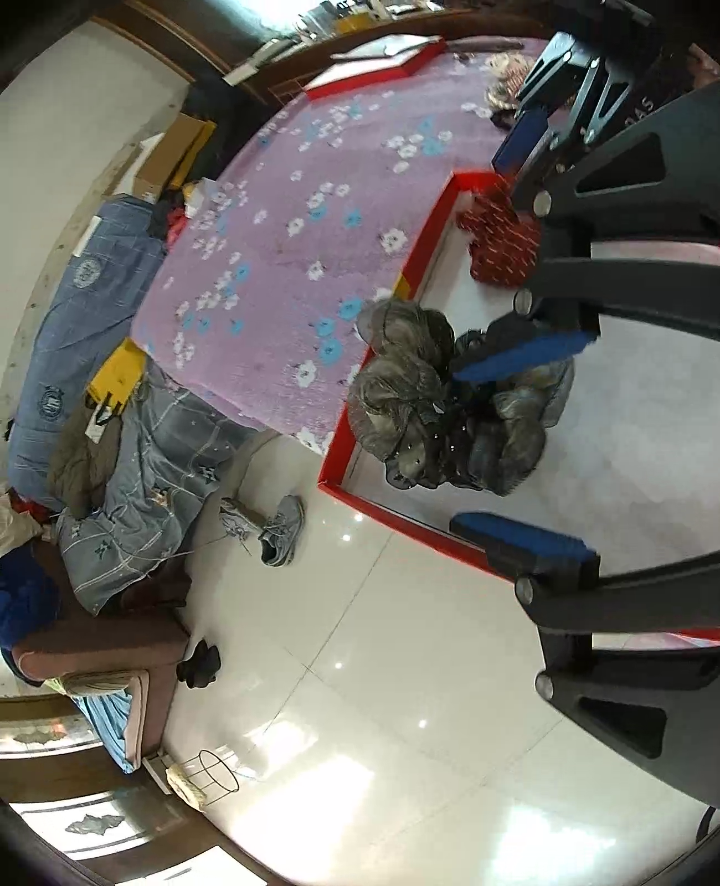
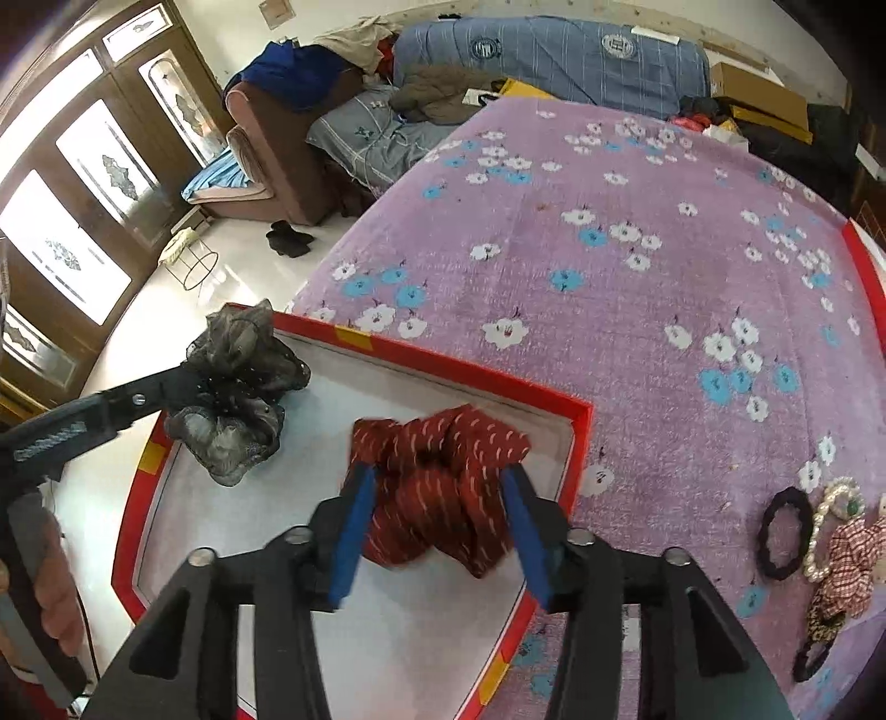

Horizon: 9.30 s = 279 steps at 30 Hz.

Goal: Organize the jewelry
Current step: 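Carry both scrunchies into the red-framed tray and open both tools, then withdraw both tools from the tray back toward the bed items, then grasp the pink plaid scrunchie with the left tool while the right tool grasps the black claw clip, then carry the plaid scrunchie and claw clip into the tray and open both tools, then grasp the leopard-print hair tie with the left tool while the right tool grasps the cream polka-dot scrunchie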

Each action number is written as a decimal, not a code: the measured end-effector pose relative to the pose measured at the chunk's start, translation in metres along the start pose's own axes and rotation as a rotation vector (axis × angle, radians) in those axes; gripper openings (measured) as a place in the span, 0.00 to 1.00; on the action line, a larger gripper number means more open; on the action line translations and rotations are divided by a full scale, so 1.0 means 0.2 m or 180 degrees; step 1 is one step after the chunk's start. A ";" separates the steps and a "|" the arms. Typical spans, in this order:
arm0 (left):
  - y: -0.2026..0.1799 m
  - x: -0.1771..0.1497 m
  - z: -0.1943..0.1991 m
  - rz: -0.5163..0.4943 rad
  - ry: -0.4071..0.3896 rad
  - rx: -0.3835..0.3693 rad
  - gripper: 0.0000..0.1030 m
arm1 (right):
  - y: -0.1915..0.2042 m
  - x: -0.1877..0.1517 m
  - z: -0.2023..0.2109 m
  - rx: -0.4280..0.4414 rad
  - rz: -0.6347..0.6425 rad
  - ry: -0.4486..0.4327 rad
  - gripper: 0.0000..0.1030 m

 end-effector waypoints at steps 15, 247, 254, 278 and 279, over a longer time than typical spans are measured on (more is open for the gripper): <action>-0.04 -0.01 0.39 -0.0097 -0.0526 0.0073 0.59 | 0.01 -0.08 0.30 0.0136 -0.0056 -0.0329 0.63; -1.87 -1.05 -0.35 -0.0883 0.1079 -0.1042 0.40 | -1.76 -0.93 0.77 -0.0219 -0.1520 -0.0384 0.54; -1.95 -1.06 -0.44 -0.0818 0.1120 -0.0987 0.40 | -1.89 -0.79 0.65 -0.0127 -0.1523 -0.0337 0.54; -2.03 -1.05 -0.25 -0.1066 0.0780 -0.1090 0.04 | -1.87 -0.76 0.62 -0.0275 -0.1357 -0.0338 0.12; -2.02 -1.04 -0.22 -0.1074 0.0752 -0.1113 0.04 | -1.85 -0.77 0.65 -0.0289 -0.1340 -0.0364 0.12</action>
Point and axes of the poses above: each gripper's, at about its wrist camera, not at the fingertips, and z roughly against the way its jaws point, y to its left, x to its top, the point moved 7 cm from there along -z, roughly the way its jaws point, and after that the axes turned 5 degrees about z, right-handed, at the moved point
